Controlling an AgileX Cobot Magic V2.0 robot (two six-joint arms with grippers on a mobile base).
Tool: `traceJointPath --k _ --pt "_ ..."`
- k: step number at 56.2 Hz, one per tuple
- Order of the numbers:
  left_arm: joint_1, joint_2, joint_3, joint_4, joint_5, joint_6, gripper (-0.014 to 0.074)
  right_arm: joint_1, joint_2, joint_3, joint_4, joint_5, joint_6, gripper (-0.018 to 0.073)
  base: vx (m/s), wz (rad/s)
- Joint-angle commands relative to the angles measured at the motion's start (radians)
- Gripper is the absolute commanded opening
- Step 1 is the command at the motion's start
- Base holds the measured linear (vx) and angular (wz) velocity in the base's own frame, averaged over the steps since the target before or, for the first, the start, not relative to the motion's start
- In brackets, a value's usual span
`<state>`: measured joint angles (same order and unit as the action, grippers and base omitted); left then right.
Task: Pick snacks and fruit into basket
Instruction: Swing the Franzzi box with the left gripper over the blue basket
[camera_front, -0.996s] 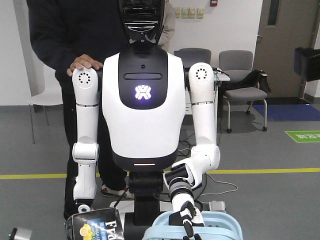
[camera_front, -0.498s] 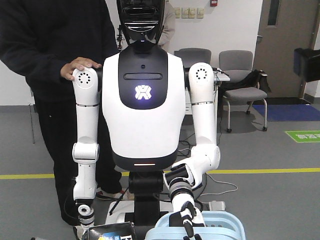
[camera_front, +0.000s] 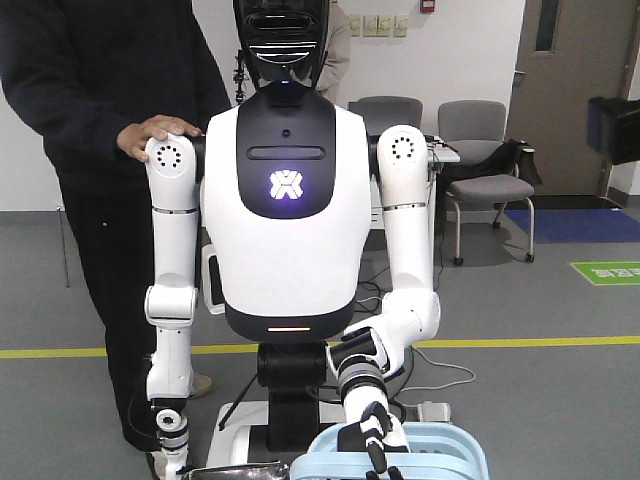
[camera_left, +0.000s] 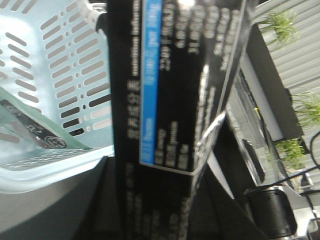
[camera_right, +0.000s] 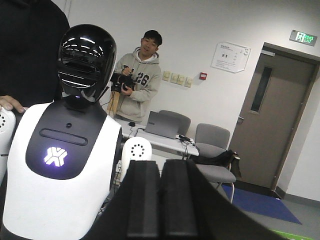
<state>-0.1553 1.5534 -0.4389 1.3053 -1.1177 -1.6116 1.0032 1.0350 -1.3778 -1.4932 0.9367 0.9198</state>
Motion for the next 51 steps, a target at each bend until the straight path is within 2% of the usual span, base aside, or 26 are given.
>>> traceJointPath --k 1,5,12,17,28,51 --pt "-0.006 -0.027 -0.026 -0.049 -0.129 0.005 0.0003 -0.005 -0.013 -0.03 -0.071 -0.026 -0.009 -0.0007 0.0 0.0" --pt "-0.006 -0.027 -0.026 -0.049 -0.157 0.019 0.0003 -0.005 -0.013 -0.03 -0.071 -0.026 -0.009 -0.0007 0.0 0.0" --pt "-0.006 -0.027 -0.026 -0.054 -0.181 0.134 0.0003 -0.005 -0.013 -0.03 -0.071 -0.026 -0.016 -0.0007 0.0 0.0" --pt "-0.006 -0.027 -0.026 -0.08 -0.195 0.181 0.0003 -0.005 -0.013 -0.03 -0.071 -0.026 -0.016 -0.0007 0.0 0.0" --pt "-0.006 -0.027 -0.026 -0.128 -0.216 0.183 0.0003 -0.005 -0.013 -0.03 -0.072 -0.025 -0.016 -0.0007 0.0 0.0" --pt "-0.006 -0.027 -0.026 -0.127 -0.221 0.183 0.0003 -0.005 -0.013 -0.03 -0.074 -0.026 -0.016 -0.0007 0.0 0.0"
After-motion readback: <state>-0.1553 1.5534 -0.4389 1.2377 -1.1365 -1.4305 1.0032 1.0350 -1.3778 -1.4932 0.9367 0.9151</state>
